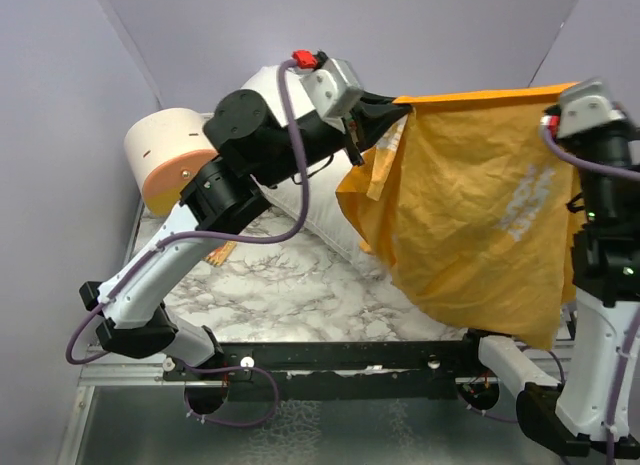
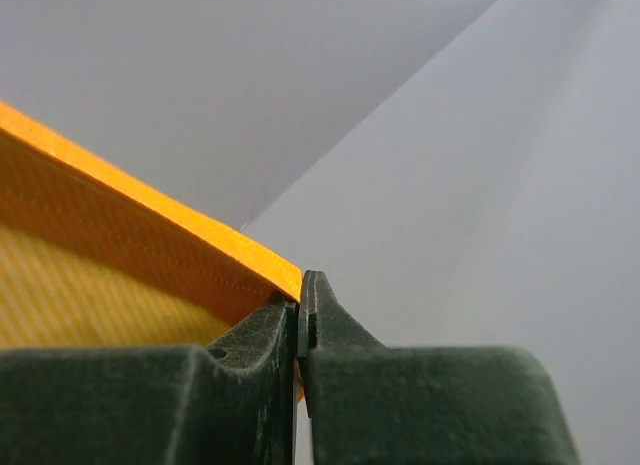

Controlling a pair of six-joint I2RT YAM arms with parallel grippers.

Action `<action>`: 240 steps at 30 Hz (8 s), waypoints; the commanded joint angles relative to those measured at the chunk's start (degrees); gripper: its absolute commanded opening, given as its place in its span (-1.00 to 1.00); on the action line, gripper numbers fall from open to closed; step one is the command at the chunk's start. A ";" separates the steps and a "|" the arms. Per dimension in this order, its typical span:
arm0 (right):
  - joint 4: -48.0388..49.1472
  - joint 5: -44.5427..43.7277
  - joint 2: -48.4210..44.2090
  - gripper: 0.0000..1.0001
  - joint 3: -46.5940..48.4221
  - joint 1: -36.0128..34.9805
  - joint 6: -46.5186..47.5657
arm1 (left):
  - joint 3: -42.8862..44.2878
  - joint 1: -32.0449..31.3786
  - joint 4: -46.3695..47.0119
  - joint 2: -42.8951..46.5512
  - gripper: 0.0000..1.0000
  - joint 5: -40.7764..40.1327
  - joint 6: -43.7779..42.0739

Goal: Put the pillow into the pillowcase
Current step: Flatten out the pillowcase at the center of the board, then move the distractor to the center of the board, then move the pillow to the center of the board.

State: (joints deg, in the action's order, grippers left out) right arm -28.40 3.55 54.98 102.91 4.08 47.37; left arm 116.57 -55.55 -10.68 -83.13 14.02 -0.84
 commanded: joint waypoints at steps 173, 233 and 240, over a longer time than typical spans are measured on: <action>2.58 60.34 10.04 0.85 -49.19 7.96 -20.85 | -70.25 35.56 45.96 -7.84 -0.40 -4.11 48.17; 8.75 58.61 14.72 0.68 -44.72 4.62 -28.00 | -60.52 37.69 50.26 -7.20 -1.00 -3.88 30.20; 8.59 58.17 14.76 0.68 -44.65 4.62 -27.78 | -59.96 30.82 42.83 2.53 -1.00 -6.37 18.82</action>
State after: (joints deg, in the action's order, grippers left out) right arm -20.21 61.36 70.85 58.22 8.82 19.18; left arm 53.49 -21.15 31.77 -88.20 7.62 27.11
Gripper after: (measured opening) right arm 0.841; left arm 0.019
